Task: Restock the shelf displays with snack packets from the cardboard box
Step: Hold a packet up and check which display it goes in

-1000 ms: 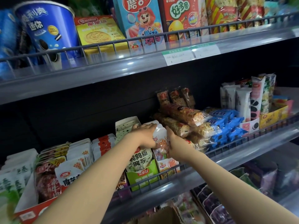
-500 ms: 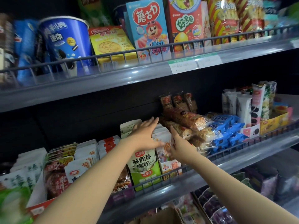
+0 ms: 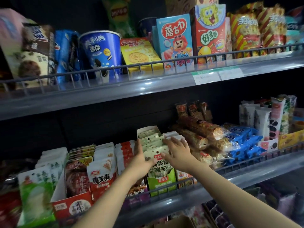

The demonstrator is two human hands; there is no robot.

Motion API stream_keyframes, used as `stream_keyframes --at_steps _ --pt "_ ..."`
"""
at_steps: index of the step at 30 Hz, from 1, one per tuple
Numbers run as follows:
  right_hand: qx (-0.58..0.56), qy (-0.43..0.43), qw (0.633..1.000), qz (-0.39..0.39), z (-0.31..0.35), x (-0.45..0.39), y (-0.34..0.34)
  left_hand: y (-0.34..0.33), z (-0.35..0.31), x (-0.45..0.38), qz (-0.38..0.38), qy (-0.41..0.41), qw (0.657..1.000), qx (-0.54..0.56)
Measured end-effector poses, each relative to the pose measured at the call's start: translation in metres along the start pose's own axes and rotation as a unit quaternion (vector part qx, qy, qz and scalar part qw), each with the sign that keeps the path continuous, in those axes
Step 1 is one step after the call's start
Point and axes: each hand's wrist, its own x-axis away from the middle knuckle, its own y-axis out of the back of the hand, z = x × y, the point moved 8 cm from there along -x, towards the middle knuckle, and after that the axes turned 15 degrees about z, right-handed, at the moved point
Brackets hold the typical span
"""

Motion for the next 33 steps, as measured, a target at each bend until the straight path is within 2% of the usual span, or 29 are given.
stream_keyframes --at_steps 5,7,12,18,22,26,33 --pt "-0.036 0.011 0.999 -0.036 -0.003 0.001 0.002 -0.003 0.002 -0.013 0.031 -0.035 0.992 0.119" --pt "-0.025 0.023 0.999 -0.029 0.003 0.002 0.007 0.001 0.002 -0.015 0.026 -0.045 0.993 0.109" --pt "-0.002 0.008 0.999 0.053 0.009 -0.008 0.003 0.0 0.001 -0.018 0.041 -0.054 0.995 0.07" --pt "0.051 0.013 0.996 0.067 0.008 -0.021 0.016 0.016 -0.002 -0.027 0.087 -0.036 0.995 -0.042" --pt "0.062 0.031 0.995 0.071 0.016 -0.028 0.011 0.022 0.002 -0.034 0.077 -0.036 0.986 -0.144" --pt "0.135 0.02 0.989 0.055 0.013 -0.034 0.011 0.028 0.007 -0.044 0.072 -0.023 0.966 -0.249" --pt "0.191 0.025 0.981 0.031 0.014 -0.046 0.01 0.03 0.01 -0.052 0.048 -0.031 0.945 -0.321"
